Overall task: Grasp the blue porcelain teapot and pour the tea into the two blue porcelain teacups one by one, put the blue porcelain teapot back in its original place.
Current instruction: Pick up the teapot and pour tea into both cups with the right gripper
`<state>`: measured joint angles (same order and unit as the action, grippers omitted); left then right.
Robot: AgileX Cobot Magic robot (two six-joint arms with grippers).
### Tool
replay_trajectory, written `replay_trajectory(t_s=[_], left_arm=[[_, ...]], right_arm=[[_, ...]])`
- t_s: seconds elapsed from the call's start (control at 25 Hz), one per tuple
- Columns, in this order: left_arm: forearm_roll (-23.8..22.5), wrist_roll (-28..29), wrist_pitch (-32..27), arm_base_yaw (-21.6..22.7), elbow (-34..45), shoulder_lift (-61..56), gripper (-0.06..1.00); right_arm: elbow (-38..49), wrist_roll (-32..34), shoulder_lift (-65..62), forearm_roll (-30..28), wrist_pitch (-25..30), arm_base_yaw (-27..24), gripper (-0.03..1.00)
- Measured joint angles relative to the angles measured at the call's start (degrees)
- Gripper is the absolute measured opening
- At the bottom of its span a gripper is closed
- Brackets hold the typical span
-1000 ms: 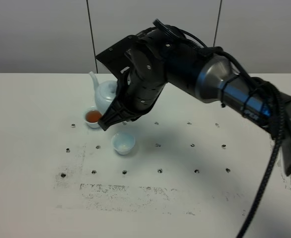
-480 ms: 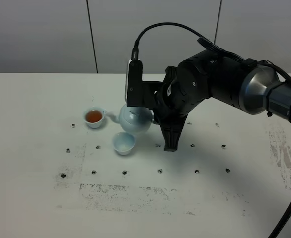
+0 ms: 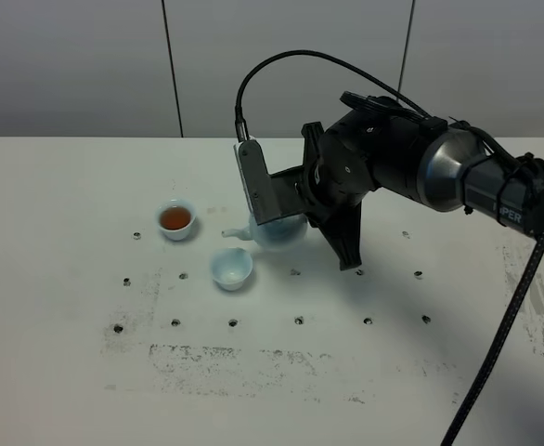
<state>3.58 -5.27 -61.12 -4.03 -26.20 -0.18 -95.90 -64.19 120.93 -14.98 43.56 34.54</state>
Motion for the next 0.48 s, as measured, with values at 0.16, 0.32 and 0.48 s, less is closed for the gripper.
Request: replay_trajectory(t_s=[0.16,0.32,0.48], left_arm=[[0.0,0.0,0.0,0.0,0.0,0.0,0.22],[0.0,0.0,0.0,0.0,0.0,0.0,0.22],[0.0,0.0,0.0,0.0,0.0,0.0,0.22]], right_arm=[[-0.3,0.3,0.6,-2.5,0.3,0.3,0.06],[-0.3,0.8,0.9,-5.7,0.4,1.6,0.06],[-0.4,1.0,1.3,-8.3,0.4,2.8,0.06]])
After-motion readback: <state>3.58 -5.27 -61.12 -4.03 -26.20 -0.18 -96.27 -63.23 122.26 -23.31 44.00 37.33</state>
